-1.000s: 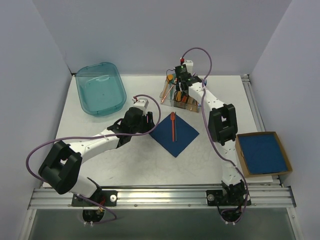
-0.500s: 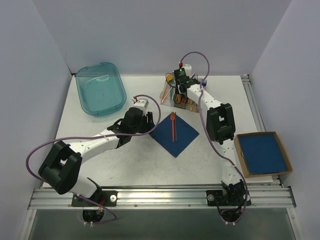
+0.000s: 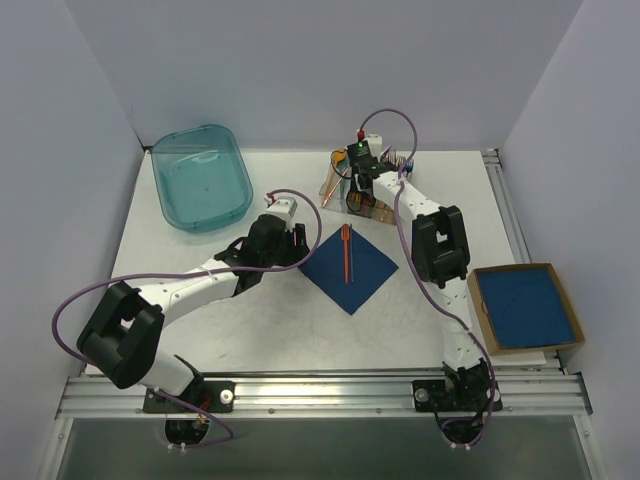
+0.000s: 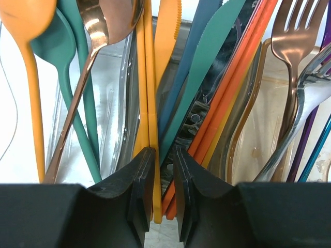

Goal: Place the utensils on the paper napkin and roll it up

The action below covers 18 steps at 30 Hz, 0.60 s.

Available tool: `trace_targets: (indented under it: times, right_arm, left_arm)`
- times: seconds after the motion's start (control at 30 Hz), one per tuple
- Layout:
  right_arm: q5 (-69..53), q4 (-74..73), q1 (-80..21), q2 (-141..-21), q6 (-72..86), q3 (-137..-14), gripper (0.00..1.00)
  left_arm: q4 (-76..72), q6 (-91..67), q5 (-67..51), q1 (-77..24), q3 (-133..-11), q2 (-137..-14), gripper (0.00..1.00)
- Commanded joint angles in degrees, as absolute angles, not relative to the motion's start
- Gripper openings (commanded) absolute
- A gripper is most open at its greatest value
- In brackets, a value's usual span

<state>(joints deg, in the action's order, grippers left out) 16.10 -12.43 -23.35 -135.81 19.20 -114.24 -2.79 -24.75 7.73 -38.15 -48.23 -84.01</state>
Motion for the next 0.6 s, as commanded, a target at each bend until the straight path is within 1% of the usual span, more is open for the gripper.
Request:
trace_targets:
  times: [0.0, 0.3, 0.57]
  right_arm:
    - [17.5, -12.1, -24.2, -135.7, 18.5, -113.8, 0.22]
    - [18.2, -13.6, -24.5, -137.0, 18.3, -114.7, 0.22]
    - [19.4, -15.2, -24.3, -137.5, 18.8, -115.4, 0.20]
  left_arm:
    - [-4.2, -23.8, 8.3, -38.2, -49.0, -82.6, 0.66]
    - [-4.1, -23.8, 8.3, -38.3, -49.0, -82.6, 0.66]
    - [-4.1, -23.8, 8.2, -38.2, -49.1, -82.8, 0.66]
